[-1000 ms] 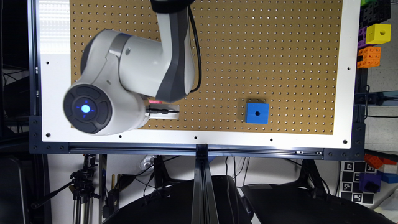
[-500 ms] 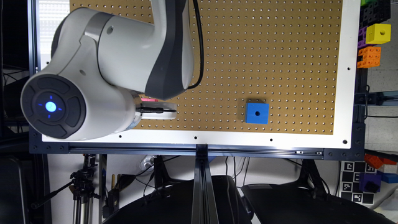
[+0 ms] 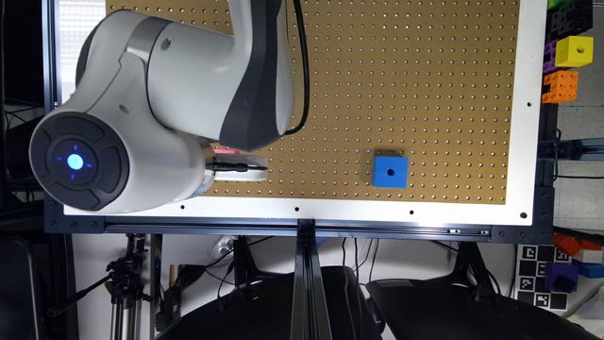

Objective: Pick up pink block.

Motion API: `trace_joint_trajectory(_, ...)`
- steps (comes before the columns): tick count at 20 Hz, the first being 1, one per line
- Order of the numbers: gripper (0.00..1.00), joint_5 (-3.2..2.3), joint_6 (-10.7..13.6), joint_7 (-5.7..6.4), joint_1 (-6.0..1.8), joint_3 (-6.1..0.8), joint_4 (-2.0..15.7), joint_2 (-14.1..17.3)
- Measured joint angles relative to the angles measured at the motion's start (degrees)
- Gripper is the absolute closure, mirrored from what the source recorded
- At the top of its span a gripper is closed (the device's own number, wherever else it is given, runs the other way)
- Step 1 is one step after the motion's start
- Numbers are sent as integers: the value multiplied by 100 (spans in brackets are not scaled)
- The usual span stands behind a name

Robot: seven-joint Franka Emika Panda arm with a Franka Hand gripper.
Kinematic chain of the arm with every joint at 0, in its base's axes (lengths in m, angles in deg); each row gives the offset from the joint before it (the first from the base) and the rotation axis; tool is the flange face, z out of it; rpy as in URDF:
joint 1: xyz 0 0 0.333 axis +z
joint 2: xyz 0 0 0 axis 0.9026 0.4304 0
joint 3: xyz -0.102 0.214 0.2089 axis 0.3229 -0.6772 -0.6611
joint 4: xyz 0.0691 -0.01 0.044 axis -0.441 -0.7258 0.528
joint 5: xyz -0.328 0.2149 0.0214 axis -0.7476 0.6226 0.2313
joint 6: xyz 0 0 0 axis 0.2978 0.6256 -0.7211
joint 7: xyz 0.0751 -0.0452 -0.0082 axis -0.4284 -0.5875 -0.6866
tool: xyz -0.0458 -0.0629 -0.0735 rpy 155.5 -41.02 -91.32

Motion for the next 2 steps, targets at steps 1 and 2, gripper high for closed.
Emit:
trace_joint_trajectory(1, 100, 0, 0, 0, 0, 0, 0, 0)
trace_joint_trajectory(2, 100, 0, 0, 0, 0, 0, 0, 0)
